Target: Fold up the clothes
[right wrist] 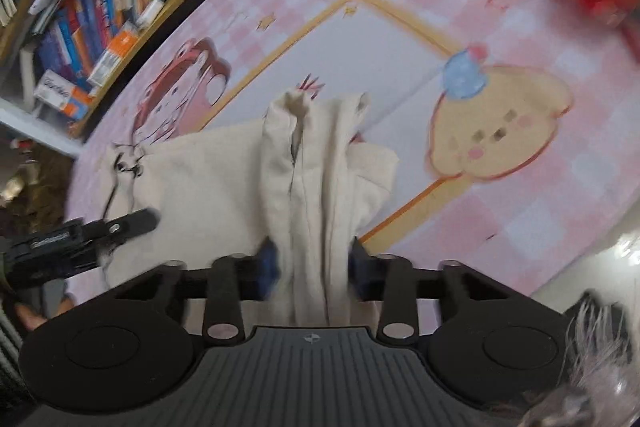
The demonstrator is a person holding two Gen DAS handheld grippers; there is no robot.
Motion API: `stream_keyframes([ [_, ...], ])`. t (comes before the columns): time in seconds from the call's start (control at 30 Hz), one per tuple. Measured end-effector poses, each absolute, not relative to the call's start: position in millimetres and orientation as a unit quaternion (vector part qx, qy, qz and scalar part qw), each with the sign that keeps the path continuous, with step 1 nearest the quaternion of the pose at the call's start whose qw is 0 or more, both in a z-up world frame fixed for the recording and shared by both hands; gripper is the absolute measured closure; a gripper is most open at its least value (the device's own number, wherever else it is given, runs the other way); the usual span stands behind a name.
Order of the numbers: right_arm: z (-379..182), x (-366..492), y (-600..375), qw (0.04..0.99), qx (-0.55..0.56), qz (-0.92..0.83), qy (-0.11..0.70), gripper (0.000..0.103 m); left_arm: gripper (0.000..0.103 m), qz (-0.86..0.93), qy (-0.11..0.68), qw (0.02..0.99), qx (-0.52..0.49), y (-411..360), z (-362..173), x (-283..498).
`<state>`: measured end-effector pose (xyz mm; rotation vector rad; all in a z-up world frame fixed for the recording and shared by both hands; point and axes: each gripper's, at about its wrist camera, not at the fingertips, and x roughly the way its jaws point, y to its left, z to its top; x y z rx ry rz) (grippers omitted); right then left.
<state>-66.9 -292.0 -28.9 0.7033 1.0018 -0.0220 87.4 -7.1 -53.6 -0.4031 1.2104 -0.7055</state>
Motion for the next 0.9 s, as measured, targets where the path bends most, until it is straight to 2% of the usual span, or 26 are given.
stream_keyframes([
  [0.07, -26.0, -62.8, -293.5, 0.823, 0.318, 0.01, 0.471, 0.08, 0.083, -0.313, 0.549, 0.75, -0.194, -5.2, -50.4, 82.3],
  [0.17, -11.3, -55.6, -299.6, 0.838, 0.3, 0.041, 0.453, 0.081, 0.086, -0.297, 0.534, 0.762, -0.214, -1.4, -42.7, 71.6],
  [0.53, 27.7, 8.4, -317.1, 0.86, 0.243, 0.154, 0.42, 0.082, 0.087, -0.223, 0.47, 0.805, -0.285, 8.8, -11.1, 63.5],
  [0.9, 53.2, 98.3, -328.1, 0.857, 0.23, 0.211, 0.41, 0.082, 0.087, -0.188, 0.43, 0.832, -0.296, 4.6, 20.2, 112.0],
])
